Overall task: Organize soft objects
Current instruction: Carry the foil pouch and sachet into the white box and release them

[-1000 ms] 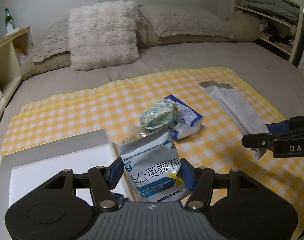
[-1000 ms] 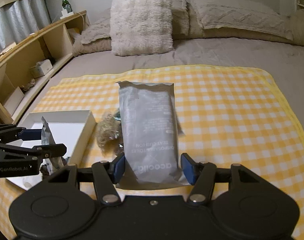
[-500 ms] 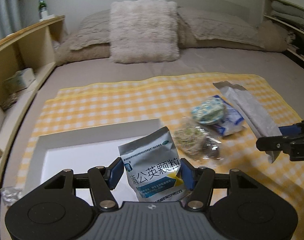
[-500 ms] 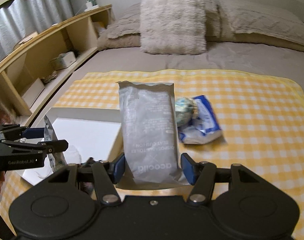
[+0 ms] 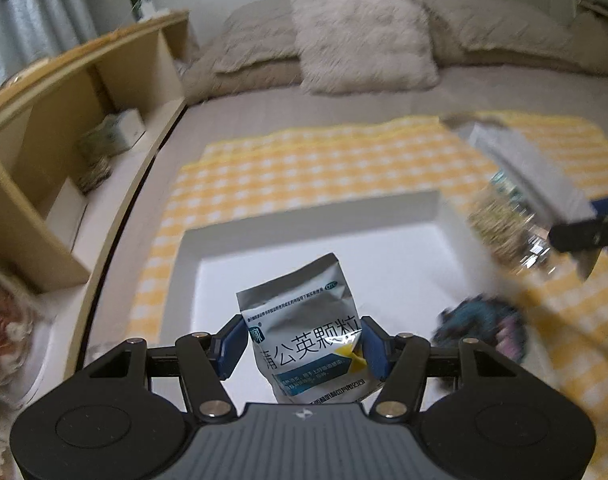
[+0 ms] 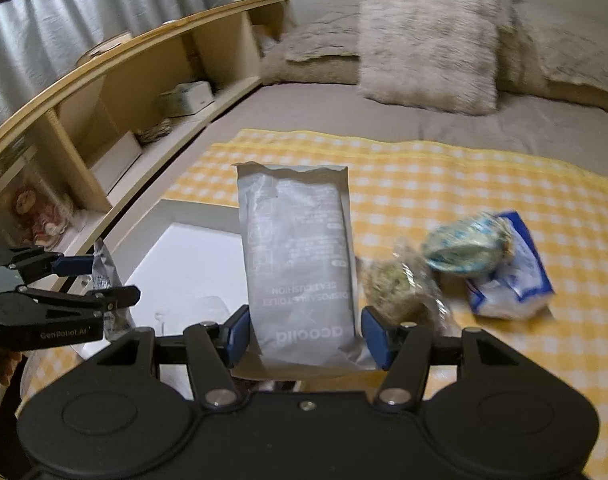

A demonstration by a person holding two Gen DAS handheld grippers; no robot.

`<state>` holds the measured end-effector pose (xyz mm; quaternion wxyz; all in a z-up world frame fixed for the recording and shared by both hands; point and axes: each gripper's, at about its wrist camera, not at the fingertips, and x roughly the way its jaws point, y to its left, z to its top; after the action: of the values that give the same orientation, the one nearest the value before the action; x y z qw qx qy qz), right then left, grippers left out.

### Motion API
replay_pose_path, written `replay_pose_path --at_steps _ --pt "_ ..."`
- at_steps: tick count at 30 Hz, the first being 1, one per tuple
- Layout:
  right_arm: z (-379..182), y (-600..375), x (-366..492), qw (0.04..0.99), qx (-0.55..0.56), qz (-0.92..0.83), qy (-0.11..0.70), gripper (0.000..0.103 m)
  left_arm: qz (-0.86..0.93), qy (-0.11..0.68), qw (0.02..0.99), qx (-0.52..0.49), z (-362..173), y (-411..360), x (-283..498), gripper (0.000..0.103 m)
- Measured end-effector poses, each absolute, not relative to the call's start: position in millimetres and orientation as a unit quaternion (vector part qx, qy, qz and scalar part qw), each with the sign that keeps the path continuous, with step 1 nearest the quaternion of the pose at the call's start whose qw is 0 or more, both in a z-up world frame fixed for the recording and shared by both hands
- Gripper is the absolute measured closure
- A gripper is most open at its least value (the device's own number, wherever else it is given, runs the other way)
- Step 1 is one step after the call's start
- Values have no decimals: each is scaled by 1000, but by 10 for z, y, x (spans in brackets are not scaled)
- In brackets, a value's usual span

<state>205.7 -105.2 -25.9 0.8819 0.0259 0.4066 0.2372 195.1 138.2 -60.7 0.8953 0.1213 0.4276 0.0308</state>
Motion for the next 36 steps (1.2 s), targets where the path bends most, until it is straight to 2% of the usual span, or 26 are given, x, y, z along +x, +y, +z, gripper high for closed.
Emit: replay_pose_path --at_steps 9,15,22,30,36 --pt "-444 -633 2315 873 0 249 420 43 60 494 853 155 -1010 1786 2045 42" --pt "-687 -529 2581 863 97 179 463 43 55 532 825 181 -1271 1956 2137 42" --pt "-913 -246 2762 872 123 143 452 43 37 532 828 172 -1341 2035 2203 41" --pt "-1270 27 2769 866 85 103 481 45 16 530 836 144 -1333 2124 2213 41" --pt "-1269 88 2552 862 87 73 493 44 -1 528 834 162 -1333 2086 2165 41"
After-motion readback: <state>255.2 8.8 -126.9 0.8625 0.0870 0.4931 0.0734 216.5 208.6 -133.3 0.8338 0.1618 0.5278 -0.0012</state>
